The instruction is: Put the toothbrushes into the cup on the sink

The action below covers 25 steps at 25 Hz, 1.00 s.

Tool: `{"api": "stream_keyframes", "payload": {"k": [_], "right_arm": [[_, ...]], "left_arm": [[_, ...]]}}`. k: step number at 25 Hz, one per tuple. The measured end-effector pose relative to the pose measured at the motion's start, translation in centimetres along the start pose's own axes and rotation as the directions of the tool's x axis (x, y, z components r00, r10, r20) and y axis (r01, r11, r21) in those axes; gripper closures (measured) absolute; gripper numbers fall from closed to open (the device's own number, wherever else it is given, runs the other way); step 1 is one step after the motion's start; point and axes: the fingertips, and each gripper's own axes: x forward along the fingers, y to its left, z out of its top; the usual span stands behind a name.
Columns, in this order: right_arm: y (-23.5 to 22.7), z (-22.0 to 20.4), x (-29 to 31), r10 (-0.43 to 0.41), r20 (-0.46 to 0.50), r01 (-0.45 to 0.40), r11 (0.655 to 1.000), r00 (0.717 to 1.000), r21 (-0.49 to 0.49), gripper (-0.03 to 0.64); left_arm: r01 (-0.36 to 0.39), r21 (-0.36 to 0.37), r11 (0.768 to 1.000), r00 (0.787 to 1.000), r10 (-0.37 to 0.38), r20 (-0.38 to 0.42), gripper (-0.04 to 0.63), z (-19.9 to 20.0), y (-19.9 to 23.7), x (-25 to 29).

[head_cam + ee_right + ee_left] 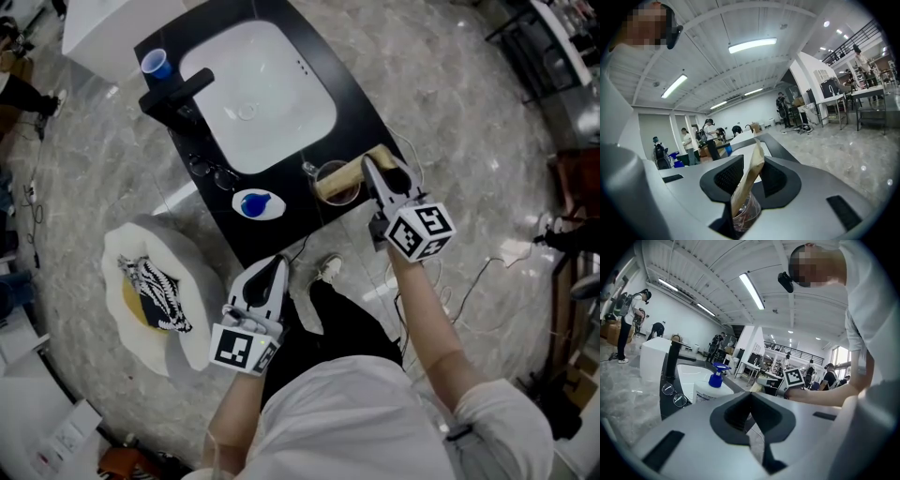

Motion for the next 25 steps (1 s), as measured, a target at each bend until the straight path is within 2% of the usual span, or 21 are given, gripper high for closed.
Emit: {"api": "stream_keyframes", "payload": {"k": [8,15,25], "right_arm": [[-1.0,-0.5,-1.2,-0.073,-0.009,0.073,0.997,0.997,0.000,0.446],[-1.8,-0.1,-3.1,-0.140,0.012,0.139,0.990,0.990,0.022,0.445],[-2.3,2.7,-8.5,-0.253,0.063,0.251,0.967,0.965,0.043,0.445]], "left_arm": [[-0.012,0.034,0.999,1.000,0.012,0.005,0.594,0.7,0.8,-0.4],[0.014,0.050,0.999,1.000,-0.015,0.011,0.594,1.5,0.8,-0.2],[0.060,0.133,0.989,0.997,-0.066,0.040,0.594,4.7,-0.4,-0.1]]}}
